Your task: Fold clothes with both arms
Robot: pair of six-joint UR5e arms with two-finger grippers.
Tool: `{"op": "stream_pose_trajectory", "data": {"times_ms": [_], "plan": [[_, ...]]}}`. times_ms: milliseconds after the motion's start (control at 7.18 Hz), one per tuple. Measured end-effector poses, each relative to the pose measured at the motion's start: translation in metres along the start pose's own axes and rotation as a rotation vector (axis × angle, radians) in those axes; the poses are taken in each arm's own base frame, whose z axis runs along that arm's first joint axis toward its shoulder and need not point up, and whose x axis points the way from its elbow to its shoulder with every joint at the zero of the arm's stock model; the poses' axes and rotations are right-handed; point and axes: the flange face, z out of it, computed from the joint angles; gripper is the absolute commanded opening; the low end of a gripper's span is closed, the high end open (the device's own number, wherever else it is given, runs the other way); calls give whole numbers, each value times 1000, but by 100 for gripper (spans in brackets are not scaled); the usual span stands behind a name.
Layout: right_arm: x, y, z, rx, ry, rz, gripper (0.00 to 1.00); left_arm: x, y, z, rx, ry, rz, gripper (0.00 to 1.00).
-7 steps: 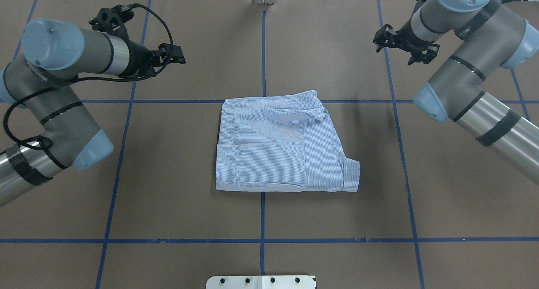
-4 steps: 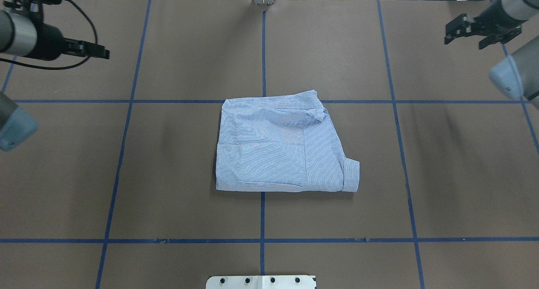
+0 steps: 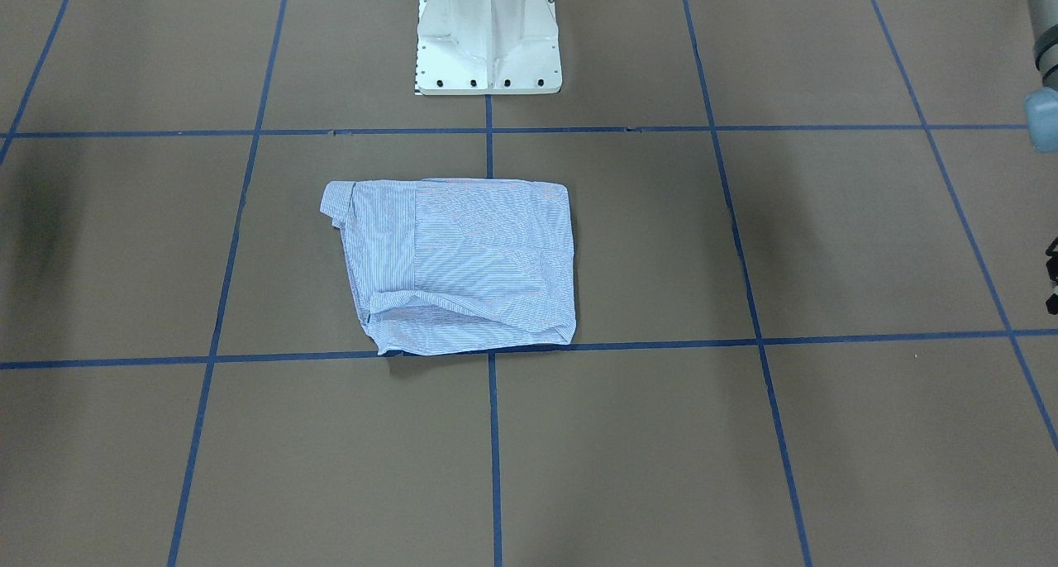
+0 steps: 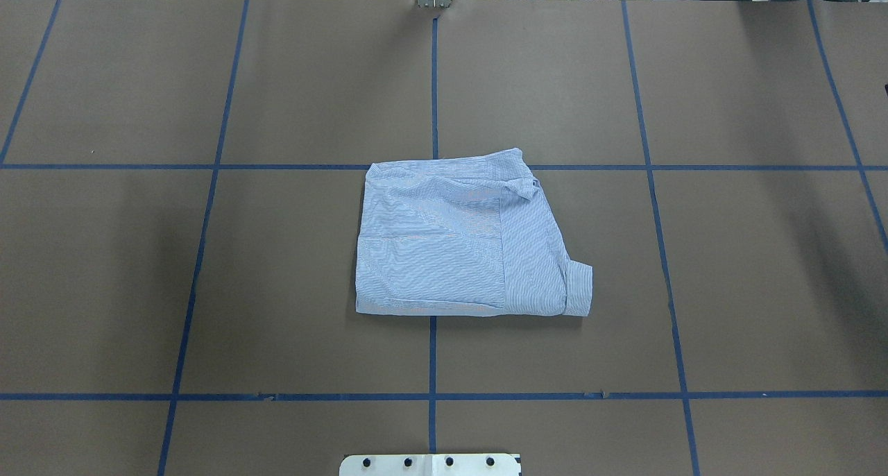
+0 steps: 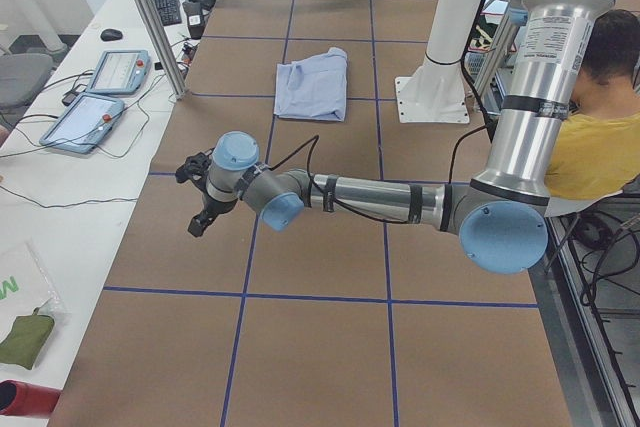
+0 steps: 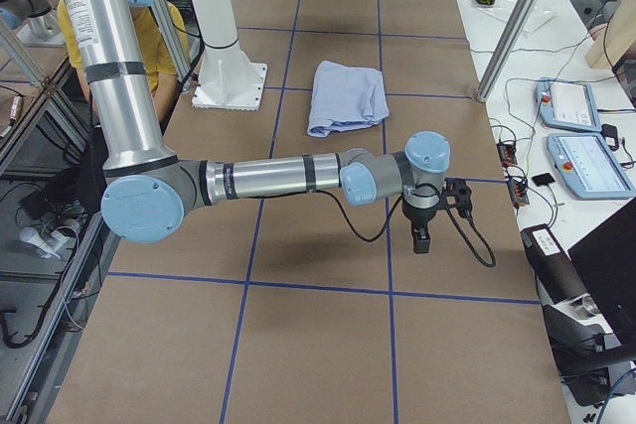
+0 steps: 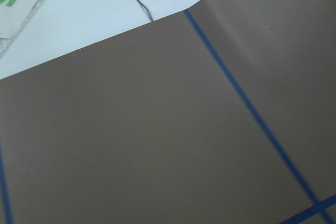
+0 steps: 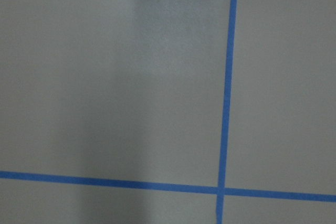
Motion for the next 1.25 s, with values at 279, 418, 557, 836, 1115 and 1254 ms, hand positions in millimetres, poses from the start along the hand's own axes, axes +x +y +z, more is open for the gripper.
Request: {"op": "stream_pose_trajectory", "data": {"times_ms": [279, 418, 557, 836, 1115, 1254], "plan": [[19, 14, 5, -78, 5, -17, 100, -21, 14, 0, -55, -6, -30, 99], [24, 20, 9, -95, 1, -13, 100, -24, 20, 0, -68, -5, -42, 99], [27, 24, 13, -103, 1, -7, 100, -26, 31, 0, -78, 1, -53, 99], [31, 29, 17, -113, -6, 9, 100, -29, 58, 4, -99, 9, -74, 100], [30, 32, 20, -122, -45, 21, 100, -27, 66, 3, -101, 23, -84, 100], [31, 35, 22, -127, -59, 24, 100, -26, 64, 1, -98, 30, -86, 100]]}}
